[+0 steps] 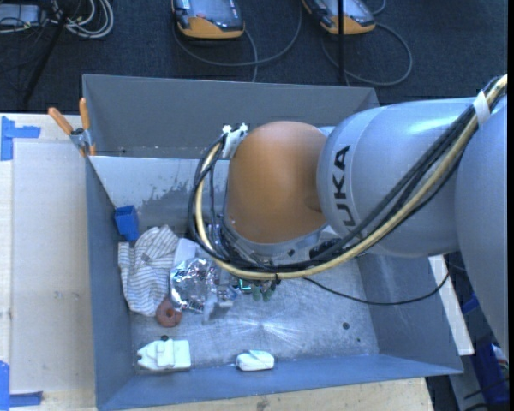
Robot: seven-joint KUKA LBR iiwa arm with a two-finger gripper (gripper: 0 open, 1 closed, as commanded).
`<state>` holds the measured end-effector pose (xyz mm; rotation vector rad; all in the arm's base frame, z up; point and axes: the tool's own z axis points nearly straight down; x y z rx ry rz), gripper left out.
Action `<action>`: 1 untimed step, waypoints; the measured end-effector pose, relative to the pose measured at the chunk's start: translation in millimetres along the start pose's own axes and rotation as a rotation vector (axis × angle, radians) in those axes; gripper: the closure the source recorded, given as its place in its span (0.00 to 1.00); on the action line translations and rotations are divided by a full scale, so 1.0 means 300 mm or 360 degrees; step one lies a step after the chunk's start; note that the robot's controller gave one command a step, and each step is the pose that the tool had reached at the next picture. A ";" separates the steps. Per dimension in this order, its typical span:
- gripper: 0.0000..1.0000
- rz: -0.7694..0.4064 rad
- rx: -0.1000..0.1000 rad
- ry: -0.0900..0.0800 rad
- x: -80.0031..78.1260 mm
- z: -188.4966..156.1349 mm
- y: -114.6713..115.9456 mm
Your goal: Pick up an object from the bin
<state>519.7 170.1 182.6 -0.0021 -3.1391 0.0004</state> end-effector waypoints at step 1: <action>1.00 -0.0454 0.0004 -0.0023 0.004 0.332 0.026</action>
Offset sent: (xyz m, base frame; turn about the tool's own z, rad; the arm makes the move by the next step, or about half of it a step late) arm 0.0000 0.0000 0.0000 0.0000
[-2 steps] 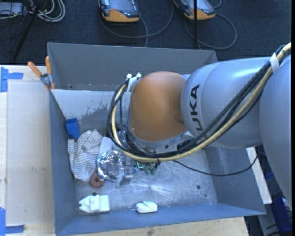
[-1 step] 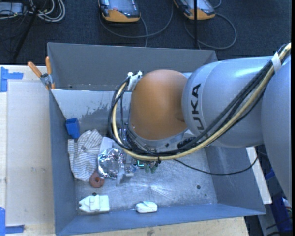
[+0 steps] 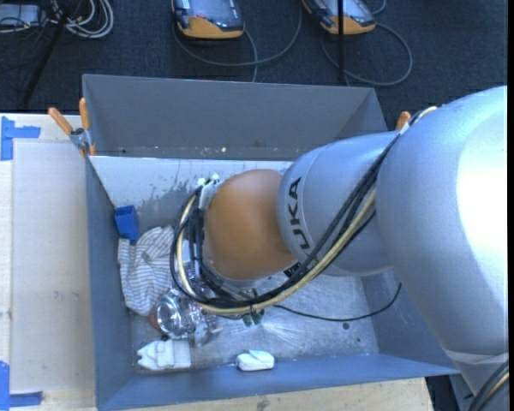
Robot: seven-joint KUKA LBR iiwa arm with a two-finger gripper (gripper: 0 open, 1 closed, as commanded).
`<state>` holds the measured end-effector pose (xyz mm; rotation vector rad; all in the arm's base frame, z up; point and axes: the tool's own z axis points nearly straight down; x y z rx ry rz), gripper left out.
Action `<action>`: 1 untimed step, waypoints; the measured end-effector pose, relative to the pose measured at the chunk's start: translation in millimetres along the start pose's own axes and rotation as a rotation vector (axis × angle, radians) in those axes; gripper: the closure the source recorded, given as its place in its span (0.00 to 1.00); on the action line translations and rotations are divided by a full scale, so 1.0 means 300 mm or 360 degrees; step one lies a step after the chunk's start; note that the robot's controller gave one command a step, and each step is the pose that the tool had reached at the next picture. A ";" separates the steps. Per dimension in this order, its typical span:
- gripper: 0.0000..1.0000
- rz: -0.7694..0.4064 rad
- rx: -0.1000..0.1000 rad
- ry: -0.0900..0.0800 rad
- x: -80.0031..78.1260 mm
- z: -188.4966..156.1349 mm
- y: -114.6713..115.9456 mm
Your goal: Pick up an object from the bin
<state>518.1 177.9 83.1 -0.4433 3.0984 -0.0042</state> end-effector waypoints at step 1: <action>1.00 0.0003 -0.0002 -0.0001 0.000 0.001 0.000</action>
Offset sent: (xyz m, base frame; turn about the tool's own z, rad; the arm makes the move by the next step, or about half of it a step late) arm -0.0067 0.0080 0.0454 0.0045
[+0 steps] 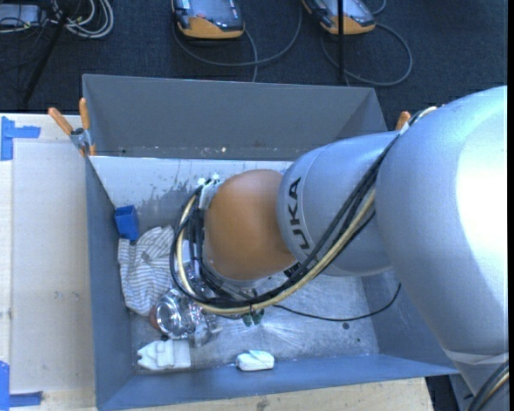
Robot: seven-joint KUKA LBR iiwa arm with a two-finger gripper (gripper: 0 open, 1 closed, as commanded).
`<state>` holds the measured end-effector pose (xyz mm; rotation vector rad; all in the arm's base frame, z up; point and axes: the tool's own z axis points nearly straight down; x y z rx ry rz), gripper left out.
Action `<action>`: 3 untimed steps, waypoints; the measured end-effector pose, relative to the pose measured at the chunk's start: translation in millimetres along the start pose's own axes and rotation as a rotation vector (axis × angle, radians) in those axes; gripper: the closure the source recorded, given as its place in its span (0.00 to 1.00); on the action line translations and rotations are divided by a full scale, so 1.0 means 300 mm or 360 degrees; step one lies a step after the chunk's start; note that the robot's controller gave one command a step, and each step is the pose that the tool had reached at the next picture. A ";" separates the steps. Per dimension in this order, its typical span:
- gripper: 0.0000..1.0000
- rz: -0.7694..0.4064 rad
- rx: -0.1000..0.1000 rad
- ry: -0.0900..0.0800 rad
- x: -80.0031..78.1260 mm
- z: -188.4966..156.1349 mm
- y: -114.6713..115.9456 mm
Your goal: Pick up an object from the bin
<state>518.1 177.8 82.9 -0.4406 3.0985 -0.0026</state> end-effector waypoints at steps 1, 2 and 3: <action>1.00 0.0002 -0.0004 0.0020 0.016 -0.079 0.019; 1.00 0.0025 -0.0005 0.0027 0.014 -0.272 0.004; 1.00 0.0016 -0.0006 0.0000 0.001 -0.357 0.005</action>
Offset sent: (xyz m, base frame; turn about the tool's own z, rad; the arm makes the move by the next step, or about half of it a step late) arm -0.0009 -0.0072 0.1441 0.0323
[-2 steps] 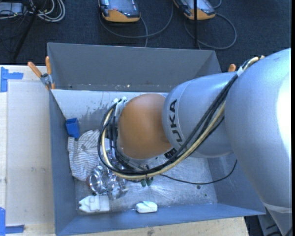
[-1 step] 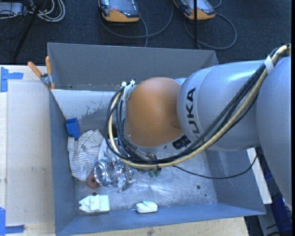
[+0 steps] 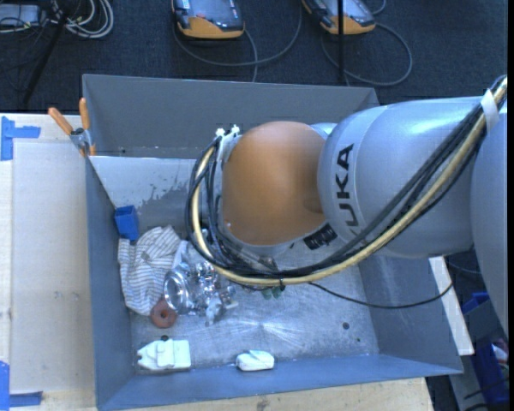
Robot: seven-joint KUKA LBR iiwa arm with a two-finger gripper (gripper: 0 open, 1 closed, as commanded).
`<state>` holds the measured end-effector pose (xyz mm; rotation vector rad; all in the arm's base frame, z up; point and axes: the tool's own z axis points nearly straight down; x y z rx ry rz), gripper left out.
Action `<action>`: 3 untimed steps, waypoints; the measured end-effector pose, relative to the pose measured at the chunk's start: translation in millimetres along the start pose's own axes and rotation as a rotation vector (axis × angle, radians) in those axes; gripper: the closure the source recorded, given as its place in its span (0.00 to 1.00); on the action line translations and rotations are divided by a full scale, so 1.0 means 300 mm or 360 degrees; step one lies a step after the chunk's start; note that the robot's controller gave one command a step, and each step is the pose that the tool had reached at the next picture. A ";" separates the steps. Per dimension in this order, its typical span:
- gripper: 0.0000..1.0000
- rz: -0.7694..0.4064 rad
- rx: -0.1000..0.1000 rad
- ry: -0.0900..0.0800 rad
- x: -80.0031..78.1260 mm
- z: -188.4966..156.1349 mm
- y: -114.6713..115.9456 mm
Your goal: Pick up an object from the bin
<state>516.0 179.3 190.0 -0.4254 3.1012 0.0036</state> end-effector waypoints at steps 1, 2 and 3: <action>1.00 -0.0002 0.0001 0.0030 0.016 0.055 0.005; 1.00 -0.0014 0.0002 0.0030 0.009 -0.102 -0.004; 1.00 0.0022 0.0001 0.0018 -0.009 -0.249 -0.027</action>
Offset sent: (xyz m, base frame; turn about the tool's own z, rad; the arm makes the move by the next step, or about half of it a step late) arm 0.0032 -0.0083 0.1289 -0.0236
